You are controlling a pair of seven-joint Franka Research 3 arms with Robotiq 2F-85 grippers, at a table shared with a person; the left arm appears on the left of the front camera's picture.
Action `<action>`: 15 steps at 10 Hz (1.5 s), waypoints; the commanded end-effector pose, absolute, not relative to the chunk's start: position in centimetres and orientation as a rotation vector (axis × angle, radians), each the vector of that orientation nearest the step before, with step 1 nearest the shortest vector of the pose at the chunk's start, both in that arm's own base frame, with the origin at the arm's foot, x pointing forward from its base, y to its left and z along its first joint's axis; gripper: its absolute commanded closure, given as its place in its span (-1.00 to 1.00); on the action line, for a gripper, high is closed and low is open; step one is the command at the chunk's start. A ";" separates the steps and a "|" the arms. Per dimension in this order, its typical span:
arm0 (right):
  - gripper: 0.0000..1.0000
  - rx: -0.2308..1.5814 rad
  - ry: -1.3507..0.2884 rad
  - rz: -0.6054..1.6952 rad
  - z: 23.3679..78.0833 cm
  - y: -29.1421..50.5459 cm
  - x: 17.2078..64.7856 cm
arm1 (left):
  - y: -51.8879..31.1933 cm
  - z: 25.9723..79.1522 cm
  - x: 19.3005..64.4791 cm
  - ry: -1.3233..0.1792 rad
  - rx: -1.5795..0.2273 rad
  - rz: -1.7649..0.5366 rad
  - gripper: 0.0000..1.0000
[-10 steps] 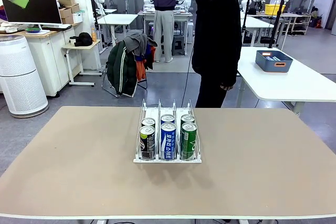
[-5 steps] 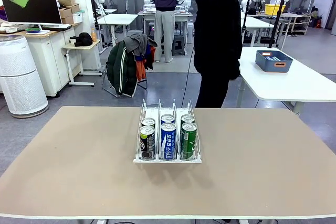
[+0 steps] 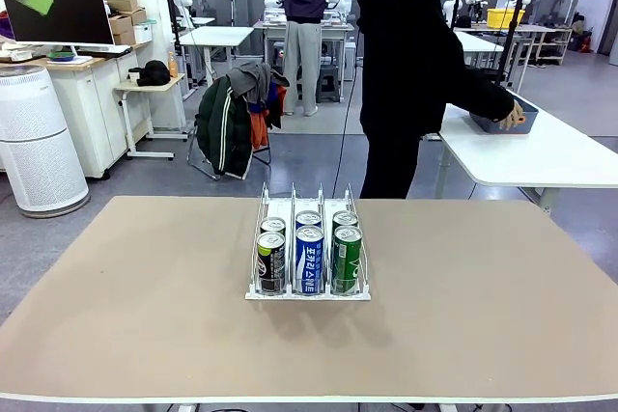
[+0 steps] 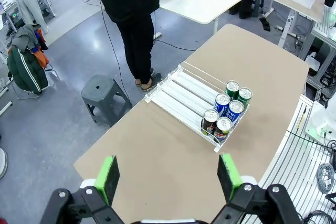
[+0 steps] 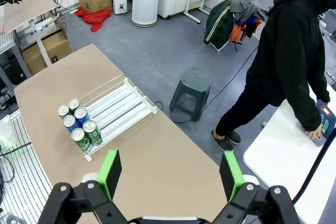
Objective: Fill the beverage cans into the dispenser.
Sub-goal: Pick up the Pepsi coke handed by the human.
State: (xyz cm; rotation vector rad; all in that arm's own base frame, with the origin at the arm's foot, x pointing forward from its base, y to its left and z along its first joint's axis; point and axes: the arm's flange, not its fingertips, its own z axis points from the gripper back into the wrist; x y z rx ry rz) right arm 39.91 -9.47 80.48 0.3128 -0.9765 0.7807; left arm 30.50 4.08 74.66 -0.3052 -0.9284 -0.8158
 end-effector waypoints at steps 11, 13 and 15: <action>-1.00 0.315 -0.978 0.782 80.5 -9.4 39.8 | 4.2 74.6 30.5 -0.929 -0.305 -0.813 -1.00; -1.00 0.315 -0.978 0.782 80.5 -9.4 39.8 | 4.2 74.6 30.5 -0.929 -0.305 -0.813 -1.00; -1.00 0.315 -0.978 0.782 80.5 -9.4 39.8 | 4.2 74.6 30.5 -0.929 -0.305 -0.813 -1.00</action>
